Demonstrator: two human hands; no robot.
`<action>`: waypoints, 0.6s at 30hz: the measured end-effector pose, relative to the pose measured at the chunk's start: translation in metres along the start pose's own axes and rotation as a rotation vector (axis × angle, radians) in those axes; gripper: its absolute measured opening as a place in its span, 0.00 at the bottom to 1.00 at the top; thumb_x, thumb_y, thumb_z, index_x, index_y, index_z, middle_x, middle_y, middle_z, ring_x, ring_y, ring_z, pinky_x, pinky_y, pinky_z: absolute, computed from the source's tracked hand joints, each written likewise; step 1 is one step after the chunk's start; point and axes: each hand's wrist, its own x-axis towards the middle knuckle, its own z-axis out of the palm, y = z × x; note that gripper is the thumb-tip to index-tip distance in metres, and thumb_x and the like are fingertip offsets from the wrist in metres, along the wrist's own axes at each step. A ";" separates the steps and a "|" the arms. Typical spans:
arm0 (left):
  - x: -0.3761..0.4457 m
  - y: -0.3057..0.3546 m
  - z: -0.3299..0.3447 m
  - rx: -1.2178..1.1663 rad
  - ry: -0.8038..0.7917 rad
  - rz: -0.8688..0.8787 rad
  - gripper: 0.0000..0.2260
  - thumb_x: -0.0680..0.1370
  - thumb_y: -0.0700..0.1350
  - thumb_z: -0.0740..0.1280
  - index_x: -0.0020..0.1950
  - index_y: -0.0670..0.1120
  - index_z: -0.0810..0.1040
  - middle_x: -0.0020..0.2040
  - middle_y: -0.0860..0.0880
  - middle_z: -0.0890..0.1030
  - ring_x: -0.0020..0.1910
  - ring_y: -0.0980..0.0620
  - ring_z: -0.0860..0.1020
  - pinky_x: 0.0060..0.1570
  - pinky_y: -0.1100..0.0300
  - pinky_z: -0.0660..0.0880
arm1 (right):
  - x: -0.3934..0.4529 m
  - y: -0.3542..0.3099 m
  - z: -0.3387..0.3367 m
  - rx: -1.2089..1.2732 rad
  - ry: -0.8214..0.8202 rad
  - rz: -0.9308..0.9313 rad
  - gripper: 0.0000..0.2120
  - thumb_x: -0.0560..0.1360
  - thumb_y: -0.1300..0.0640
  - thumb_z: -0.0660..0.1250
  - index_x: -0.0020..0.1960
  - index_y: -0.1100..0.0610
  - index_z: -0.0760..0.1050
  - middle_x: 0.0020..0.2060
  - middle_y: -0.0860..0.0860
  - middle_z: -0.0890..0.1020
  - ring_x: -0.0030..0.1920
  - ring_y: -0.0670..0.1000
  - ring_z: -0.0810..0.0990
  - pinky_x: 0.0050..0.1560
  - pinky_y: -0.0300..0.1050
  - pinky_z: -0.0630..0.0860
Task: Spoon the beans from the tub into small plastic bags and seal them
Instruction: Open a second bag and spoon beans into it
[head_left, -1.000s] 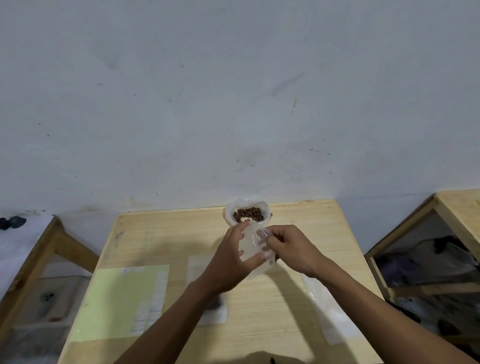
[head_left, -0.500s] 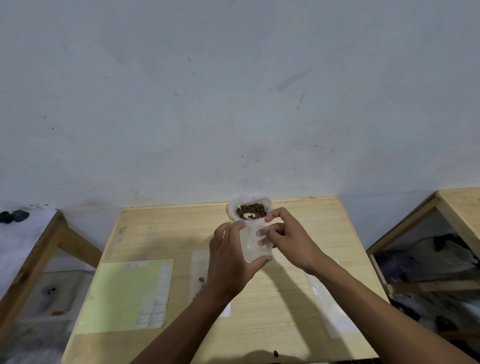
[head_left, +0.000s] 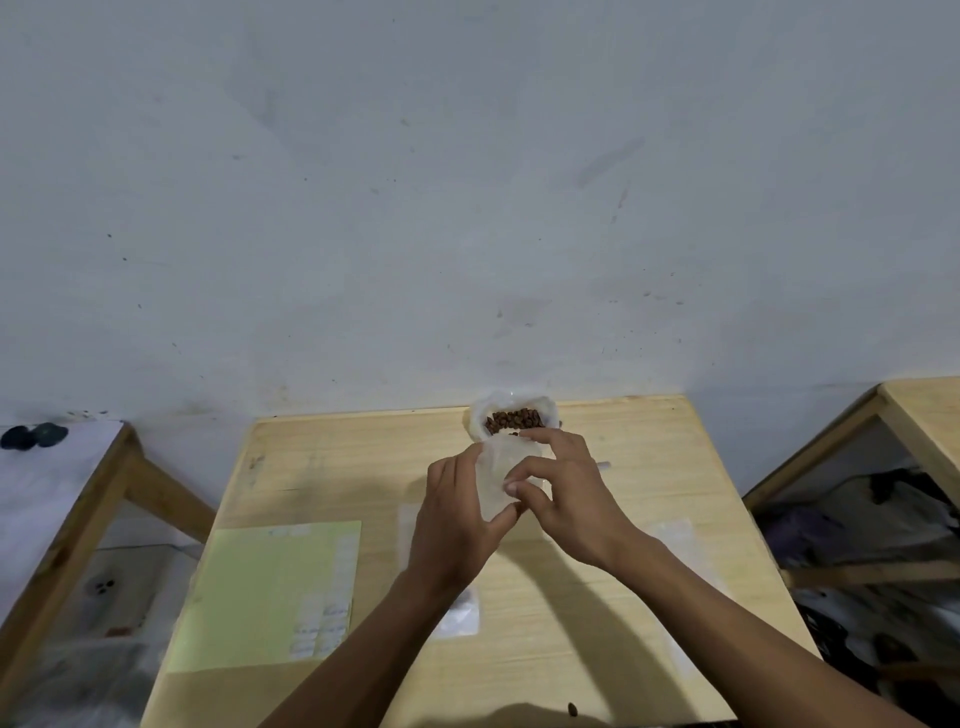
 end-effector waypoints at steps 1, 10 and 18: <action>-0.001 -0.003 -0.003 -0.009 -0.002 -0.012 0.30 0.73 0.59 0.69 0.69 0.44 0.70 0.63 0.52 0.76 0.62 0.53 0.71 0.57 0.64 0.67 | 0.000 0.000 0.003 0.058 0.014 0.007 0.05 0.78 0.52 0.67 0.47 0.47 0.83 0.69 0.46 0.70 0.70 0.47 0.61 0.69 0.53 0.62; -0.009 -0.049 -0.035 -0.005 -0.040 -0.083 0.27 0.72 0.54 0.75 0.68 0.49 0.73 0.60 0.53 0.80 0.57 0.53 0.77 0.52 0.63 0.70 | -0.006 -0.008 0.019 0.360 0.091 0.133 0.10 0.78 0.51 0.68 0.59 0.44 0.79 0.62 0.41 0.73 0.63 0.37 0.71 0.58 0.33 0.71; -0.018 -0.089 -0.066 0.026 -0.035 -0.214 0.28 0.71 0.58 0.74 0.67 0.50 0.72 0.58 0.51 0.80 0.53 0.53 0.77 0.52 0.57 0.74 | -0.021 0.096 0.046 -0.019 0.072 0.560 0.14 0.77 0.58 0.67 0.62 0.54 0.79 0.58 0.57 0.78 0.58 0.57 0.79 0.56 0.46 0.73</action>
